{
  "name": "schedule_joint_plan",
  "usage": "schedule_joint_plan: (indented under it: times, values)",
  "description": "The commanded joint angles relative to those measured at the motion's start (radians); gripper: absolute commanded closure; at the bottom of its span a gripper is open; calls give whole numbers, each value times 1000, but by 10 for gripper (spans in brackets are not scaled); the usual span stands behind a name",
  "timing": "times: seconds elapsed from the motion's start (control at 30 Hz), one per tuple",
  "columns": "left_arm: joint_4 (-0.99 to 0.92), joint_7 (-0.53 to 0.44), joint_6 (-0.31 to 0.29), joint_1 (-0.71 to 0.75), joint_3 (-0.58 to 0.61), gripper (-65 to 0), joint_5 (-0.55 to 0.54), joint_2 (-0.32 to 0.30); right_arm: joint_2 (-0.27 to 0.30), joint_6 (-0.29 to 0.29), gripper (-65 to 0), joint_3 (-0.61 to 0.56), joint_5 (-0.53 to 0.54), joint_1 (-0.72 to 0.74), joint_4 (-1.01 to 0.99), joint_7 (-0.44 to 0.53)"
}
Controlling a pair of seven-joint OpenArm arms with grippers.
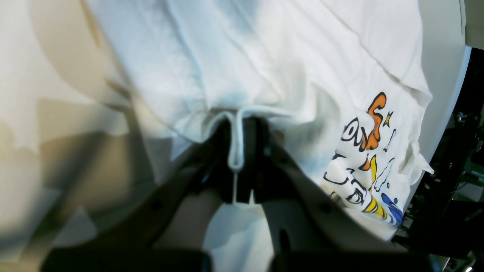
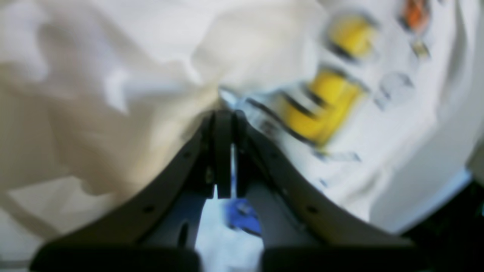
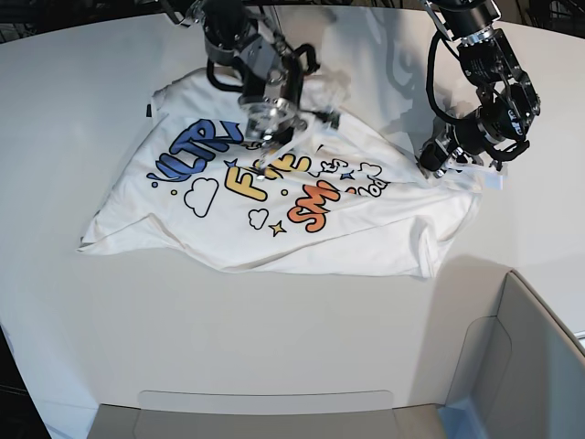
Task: Layout the t-shirt on the table in an organized manner, then fold the t-shirt properly
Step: 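Press and pull the fabric near the print with the right gripper, then pull the t-shirt hem with the right gripper away from the left gripper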
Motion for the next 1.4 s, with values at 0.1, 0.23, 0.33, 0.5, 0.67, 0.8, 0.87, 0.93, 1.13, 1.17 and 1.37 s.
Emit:
schedule_joint_plan:
  times: [0.1,0.23,0.33,0.5,0.67,0.8,0.87,0.93,1.13,1.17,1.37]
  values:
    - [-15,43,27,14,5,0,101,4,-2,11,0,22,1,27,-21,-2]
    - [-15,43,27,14,10,0,101,4,23,11,0,21,0,16,-26,-2]
    - [-15,43,27,14,31,0,101,0,34,11,0,22,0,10,-18,-2]
    - [-15,43,27,14,36,0,101,0,52,11,0,25,1,-7,-10,-2]
    - [-15,41,27,12,36,0,101,0,51,11,0,27,3,1,-21,-2]
    - [-15,41,27,12,36,0,101,0,23,11,0,4,3,34,-42,-2]
    - [-15,41,27,12,36,0,101,0,12,11,0,-13,3,51,-78,-2]
    - [-15,41,27,12,36,0,101,0,11,11,0,-25,3,56,-89,-2]
    - [-15,41,26,12,37,0,101,0,11,11,0,-24,9,70,-92,-2]
    - [-15,43,26,12,37,0,101,0,11,11,0,-25,23,73,-95,-2]
    - [-15,43,26,12,37,0,101,0,17,11,0,-22,99,122,-194,-2]
